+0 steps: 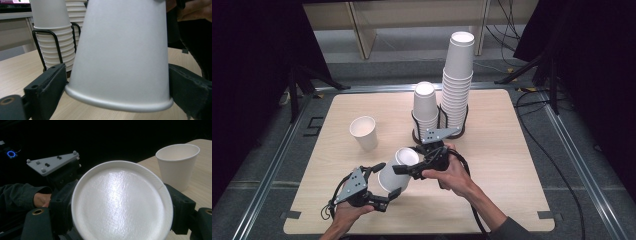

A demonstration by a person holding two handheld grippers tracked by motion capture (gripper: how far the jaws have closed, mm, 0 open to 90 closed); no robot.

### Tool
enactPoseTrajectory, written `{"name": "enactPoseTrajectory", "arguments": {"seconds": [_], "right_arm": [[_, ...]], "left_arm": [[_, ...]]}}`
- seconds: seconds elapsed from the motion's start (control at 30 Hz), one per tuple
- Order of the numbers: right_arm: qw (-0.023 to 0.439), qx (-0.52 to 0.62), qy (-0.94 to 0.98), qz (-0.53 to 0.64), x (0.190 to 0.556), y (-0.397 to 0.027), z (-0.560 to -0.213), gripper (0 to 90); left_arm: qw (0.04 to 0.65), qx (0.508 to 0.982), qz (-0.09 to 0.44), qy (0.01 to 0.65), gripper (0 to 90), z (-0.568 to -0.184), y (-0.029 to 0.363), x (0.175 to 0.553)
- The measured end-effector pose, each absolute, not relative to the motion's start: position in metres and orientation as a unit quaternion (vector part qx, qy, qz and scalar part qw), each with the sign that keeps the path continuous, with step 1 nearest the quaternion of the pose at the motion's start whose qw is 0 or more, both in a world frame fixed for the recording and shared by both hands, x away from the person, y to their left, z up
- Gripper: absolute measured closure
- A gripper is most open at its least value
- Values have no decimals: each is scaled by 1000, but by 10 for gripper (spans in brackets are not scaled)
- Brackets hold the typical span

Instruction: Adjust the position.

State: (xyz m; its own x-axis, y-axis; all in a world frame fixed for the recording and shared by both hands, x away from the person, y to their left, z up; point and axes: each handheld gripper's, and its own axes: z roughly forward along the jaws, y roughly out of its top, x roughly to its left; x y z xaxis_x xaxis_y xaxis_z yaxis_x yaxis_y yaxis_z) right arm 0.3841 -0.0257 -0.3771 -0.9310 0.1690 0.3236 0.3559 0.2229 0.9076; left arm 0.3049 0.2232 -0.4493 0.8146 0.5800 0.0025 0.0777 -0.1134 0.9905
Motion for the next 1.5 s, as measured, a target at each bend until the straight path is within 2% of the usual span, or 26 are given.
{"name": "enactPoseTrajectory", "arguments": {"seconds": [0.33, 0.4, 0.47, 0.5, 0.53, 0.6, 0.63, 0.9, 1.27, 1.3, 1.5], "right_arm": [[91, -184, -772, -602, 382, -30, -375, 255], [70, -172, -767, -614, 385, -30, -374, 255], [81, -181, -759, -621, 384, -31, -372, 256], [71, -178, -757, -624, 385, -32, -371, 256], [85, -181, -755, -625, 384, -32, -370, 256], [74, -176, -753, -630, 384, -32, -369, 256], [88, -180, -748, -632, 383, -31, -369, 256], [106, -180, -746, -632, 378, -25, -369, 256], [118, -174, -746, -632, 381, -24, -374, 252], [124, -183, -747, -626, 380, -25, -373, 250], [105, -166, -769, -608, 381, -25, -372, 238]], "left_arm": [[644, 705, 192, 229, 56, -450, 225, 307], [638, 707, 193, 237, 50, -450, 226, 307], [634, 709, 195, 240, 25, -450, 225, 307], [633, 710, 195, 240, 17, -450, 225, 307], [633, 710, 194, 239, 16, -450, 224, 307], [637, 707, 195, 238, 15, -450, 222, 306], [639, 705, 199, 234, 17, -450, 221, 307], [638, 703, 217, 226, 0, -449, 218, 303], [635, 713, 215, 205, 63, -447, 220, 303], [620, 725, 220, 206, 68, -446, 222, 302], [605, 741, 212, 201, 91, -445, 223, 303]]}}
